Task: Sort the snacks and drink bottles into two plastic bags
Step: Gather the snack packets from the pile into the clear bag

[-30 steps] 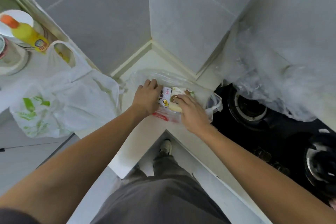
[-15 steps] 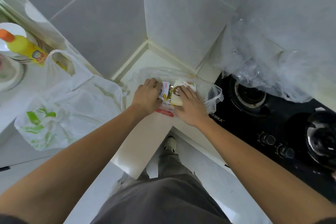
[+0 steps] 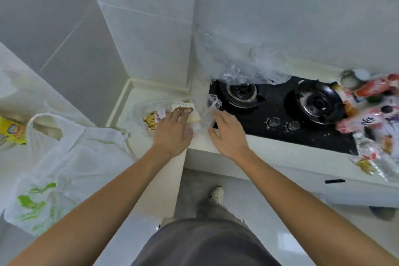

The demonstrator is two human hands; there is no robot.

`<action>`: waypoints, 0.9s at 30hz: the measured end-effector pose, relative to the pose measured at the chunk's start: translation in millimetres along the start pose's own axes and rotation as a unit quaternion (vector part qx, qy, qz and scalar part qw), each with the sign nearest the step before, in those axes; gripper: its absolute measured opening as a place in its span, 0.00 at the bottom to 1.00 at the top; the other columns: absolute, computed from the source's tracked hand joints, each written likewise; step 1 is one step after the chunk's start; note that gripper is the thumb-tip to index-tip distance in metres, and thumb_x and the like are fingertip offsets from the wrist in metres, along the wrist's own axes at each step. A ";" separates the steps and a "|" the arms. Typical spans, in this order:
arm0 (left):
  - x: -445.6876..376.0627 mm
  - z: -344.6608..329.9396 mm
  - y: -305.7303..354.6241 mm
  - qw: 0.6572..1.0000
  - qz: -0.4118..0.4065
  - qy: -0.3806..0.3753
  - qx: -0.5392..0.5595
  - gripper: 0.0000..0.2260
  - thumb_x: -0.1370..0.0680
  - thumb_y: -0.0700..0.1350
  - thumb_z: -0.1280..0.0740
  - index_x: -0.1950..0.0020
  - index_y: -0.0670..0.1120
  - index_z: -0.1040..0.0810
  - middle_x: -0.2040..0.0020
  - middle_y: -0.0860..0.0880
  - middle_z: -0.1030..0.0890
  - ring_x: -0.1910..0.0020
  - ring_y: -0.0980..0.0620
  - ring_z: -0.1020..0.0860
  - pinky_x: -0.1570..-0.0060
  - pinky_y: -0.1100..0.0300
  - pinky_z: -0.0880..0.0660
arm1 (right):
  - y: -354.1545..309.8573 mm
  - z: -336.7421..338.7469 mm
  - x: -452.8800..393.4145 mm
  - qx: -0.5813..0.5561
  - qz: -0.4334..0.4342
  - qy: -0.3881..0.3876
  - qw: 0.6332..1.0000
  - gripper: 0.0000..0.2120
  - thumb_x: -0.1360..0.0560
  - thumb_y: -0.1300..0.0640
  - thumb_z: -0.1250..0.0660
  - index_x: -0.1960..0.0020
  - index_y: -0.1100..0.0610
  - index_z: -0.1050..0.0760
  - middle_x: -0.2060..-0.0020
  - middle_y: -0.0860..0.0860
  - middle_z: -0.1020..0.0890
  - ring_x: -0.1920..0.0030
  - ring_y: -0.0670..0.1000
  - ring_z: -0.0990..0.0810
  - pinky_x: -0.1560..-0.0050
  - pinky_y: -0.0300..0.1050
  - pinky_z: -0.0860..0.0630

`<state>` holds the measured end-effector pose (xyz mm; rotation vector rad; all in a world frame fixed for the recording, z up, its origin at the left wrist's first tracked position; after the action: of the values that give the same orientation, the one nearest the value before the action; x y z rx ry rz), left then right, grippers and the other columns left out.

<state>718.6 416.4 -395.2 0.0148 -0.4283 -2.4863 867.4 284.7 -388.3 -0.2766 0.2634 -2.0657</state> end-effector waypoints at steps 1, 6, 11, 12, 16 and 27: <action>1.1 -0.4 15.0 1.000 -0.020 -0.001 -0.004 0.27 0.20 0.56 0.44 0.23 0.46 0.32 0.26 0.44 0.30 0.27 0.42 0.33 0.35 0.45 0.30 | 9.7 6.0 11.6 0.001 -0.014 0.009 1.000 0.28 0.18 0.46 0.41 0.23 0.59 0.32 0.25 0.58 0.29 0.25 0.60 0.32 0.24 0.58 0.36; -1.0 -9.8 99.4 0.994 -0.106 0.006 -0.016 0.25 0.18 0.56 0.40 0.23 0.47 0.32 0.26 0.45 0.29 0.27 0.44 0.32 0.34 0.47 0.30 | 73.0 38.4 71.5 -0.010 -0.085 0.055 0.995 0.29 0.16 0.45 0.42 0.19 0.57 0.38 0.20 0.55 0.37 0.19 0.56 0.41 0.19 0.54 0.46; -12.4 -39.1 203.2 0.987 -0.158 -0.011 -0.022 0.28 0.17 0.58 0.42 0.19 0.48 0.37 0.23 0.46 0.32 0.24 0.45 0.35 0.30 0.45 0.31 | 155.5 74.8 137.2 -0.020 -0.141 0.096 0.985 0.29 0.16 0.45 0.41 0.19 0.57 0.38 0.20 0.55 0.36 0.20 0.55 0.40 0.19 0.52 0.46; -13.9 -46.6 230.2 0.985 -0.170 -0.009 -0.018 0.28 0.17 0.57 0.41 0.20 0.48 0.36 0.23 0.46 0.31 0.25 0.45 0.34 0.31 0.45 0.30 | 177.1 82.3 151.8 -0.022 -0.152 0.099 0.983 0.29 0.16 0.45 0.40 0.19 0.56 0.38 0.20 0.55 0.36 0.20 0.55 0.40 0.19 0.52 0.45; -13.9 -78.7 337.5 0.981 -0.195 -0.015 0.000 0.27 0.17 0.56 0.39 0.21 0.47 0.34 0.26 0.46 0.29 0.27 0.44 0.32 0.35 0.45 0.28 | 270.5 101.5 210.7 -0.026 -0.193 0.101 0.976 0.30 0.16 0.44 0.41 0.18 0.54 0.40 0.19 0.53 0.37 0.19 0.53 0.41 0.19 0.51 0.45; -30.9 -145.9 552.5 0.971 -0.232 -0.052 0.010 0.27 0.16 0.56 0.41 0.19 0.47 0.36 0.26 0.47 0.30 0.29 0.45 0.32 0.36 0.48 0.28 | 468.1 138.1 319.7 -0.014 -0.260 0.116 0.959 0.27 0.18 0.45 0.39 0.22 0.55 0.34 0.25 0.52 0.29 0.24 0.54 0.32 0.25 0.52 0.34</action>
<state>1074.4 -30.9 -366.5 -0.0070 -0.5455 -2.9532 1141.6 -229.9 -369.4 -0.1267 0.3946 -2.6221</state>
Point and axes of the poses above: each hand's wrist, its own x-axis away from the middle knuckle, its own z-axis out of the back of the hand, y = z × x, the point moved 3 cm from there along -x, towards the middle knuckle
